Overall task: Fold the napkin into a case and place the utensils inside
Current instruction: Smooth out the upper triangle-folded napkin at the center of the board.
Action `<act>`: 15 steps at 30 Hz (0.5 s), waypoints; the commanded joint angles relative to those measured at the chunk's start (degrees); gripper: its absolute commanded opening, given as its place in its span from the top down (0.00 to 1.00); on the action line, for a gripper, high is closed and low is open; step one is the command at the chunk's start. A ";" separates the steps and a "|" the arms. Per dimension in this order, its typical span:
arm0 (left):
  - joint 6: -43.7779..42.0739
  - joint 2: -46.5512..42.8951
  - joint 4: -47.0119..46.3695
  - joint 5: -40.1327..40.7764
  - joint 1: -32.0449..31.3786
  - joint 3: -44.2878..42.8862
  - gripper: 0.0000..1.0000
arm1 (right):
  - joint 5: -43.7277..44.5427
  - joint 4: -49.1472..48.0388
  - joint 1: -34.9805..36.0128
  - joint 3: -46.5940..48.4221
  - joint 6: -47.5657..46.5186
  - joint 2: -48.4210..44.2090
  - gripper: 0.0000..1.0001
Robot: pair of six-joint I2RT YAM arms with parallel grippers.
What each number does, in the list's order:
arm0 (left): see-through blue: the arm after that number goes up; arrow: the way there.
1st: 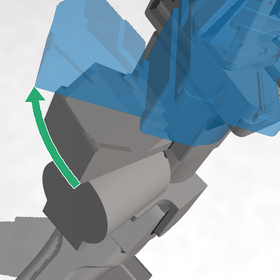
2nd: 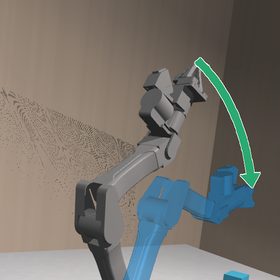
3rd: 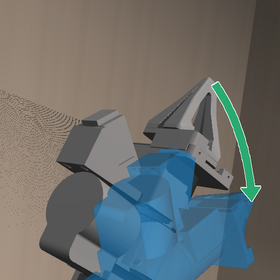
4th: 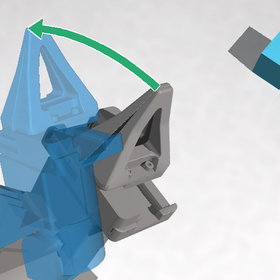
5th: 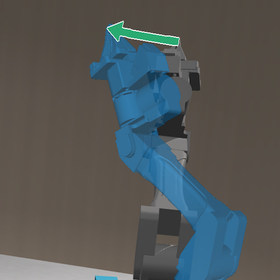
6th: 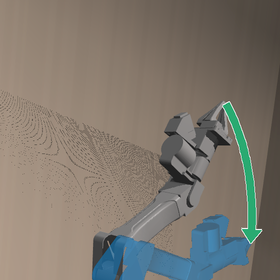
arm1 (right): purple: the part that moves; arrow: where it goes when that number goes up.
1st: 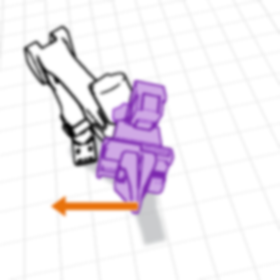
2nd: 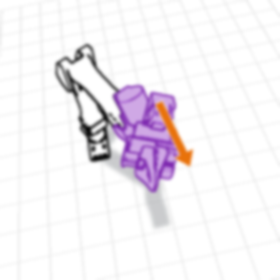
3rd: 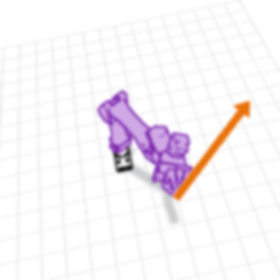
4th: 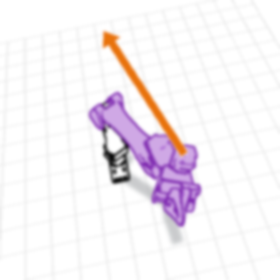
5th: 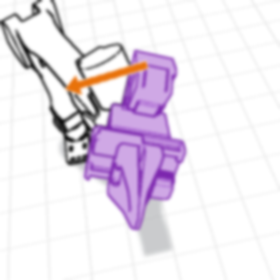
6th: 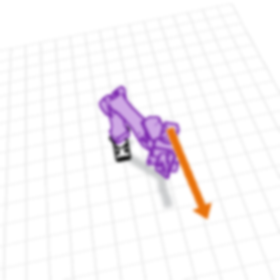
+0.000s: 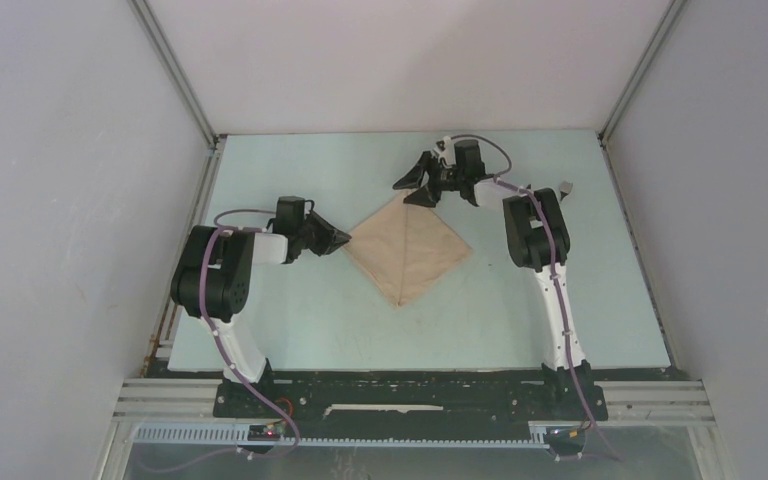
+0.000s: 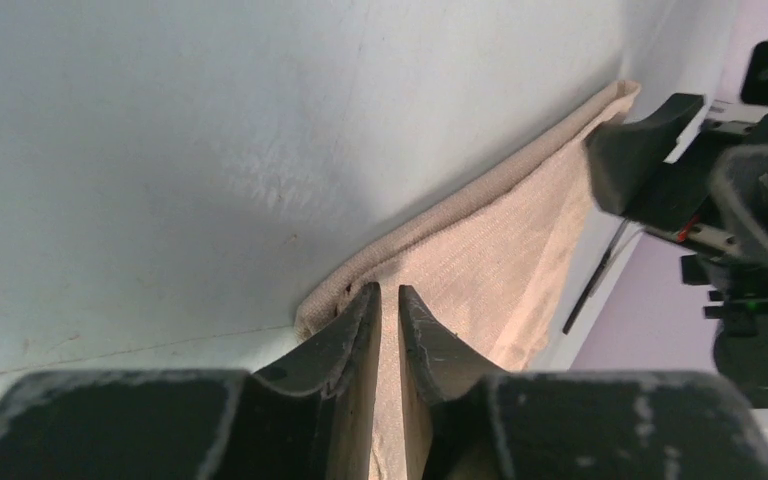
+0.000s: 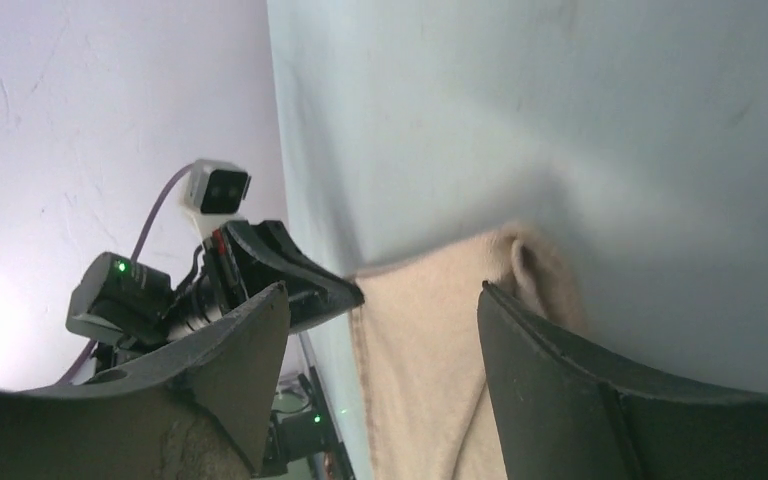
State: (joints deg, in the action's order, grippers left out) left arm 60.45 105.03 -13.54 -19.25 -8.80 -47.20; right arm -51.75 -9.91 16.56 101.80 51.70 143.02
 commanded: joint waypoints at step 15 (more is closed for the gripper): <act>-11.13 -22.90 19.07 -4.28 2.67 -3.82 0.42 | 51.06 71.43 20.24 0.56 -45.01 -33.85 0.25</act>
State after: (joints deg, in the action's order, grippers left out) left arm 54.85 92.47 -1.96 -21.47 -7.55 -49.41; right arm -19.09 44.49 22.68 107.04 17.76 117.45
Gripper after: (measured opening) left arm 0.576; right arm 0.771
